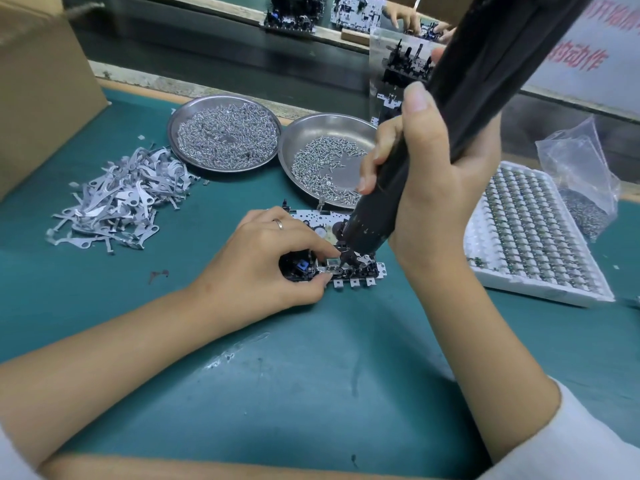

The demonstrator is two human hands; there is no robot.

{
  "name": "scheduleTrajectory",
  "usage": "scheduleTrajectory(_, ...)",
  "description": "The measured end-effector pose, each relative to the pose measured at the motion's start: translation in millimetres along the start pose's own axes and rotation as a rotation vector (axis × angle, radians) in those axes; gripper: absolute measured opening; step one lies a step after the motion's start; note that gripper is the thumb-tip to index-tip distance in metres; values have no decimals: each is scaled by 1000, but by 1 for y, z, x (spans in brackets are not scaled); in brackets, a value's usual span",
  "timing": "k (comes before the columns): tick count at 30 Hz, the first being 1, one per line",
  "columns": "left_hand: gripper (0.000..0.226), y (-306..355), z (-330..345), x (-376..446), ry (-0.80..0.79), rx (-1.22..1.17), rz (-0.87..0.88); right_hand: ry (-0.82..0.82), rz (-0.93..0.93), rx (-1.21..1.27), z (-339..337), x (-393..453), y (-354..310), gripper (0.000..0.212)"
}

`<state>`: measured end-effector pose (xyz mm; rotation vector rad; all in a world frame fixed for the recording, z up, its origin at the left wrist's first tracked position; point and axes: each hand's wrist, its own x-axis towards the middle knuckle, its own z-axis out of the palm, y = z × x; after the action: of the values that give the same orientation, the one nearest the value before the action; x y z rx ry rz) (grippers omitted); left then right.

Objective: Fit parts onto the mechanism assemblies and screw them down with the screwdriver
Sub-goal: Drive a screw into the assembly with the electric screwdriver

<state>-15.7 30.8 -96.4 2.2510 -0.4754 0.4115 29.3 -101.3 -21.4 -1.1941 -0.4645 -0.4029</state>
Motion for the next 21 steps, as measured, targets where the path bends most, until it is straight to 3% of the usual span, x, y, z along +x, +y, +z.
scheduleTrajectory(7,23,1,-1,0,2,14,0,-27,33,-6,-3,1,-3,21)
scheduleTrajectory(11,26,2,-1,1,-4,4,4,-73,-95,-187,-25,-8,0,47)
scheduleTrajectory(15,27,3,-1,1,10,28,27,183,-120,-352,-55,-36,14,14)
scheduleTrajectory(16,25,3,-1,1,19,39,32,168,-74,-362,-57,-42,17,8)
scheduleTrajectory(21,22,3,0,0,21,80,36,-69,169,-415,-50,-55,30,15)
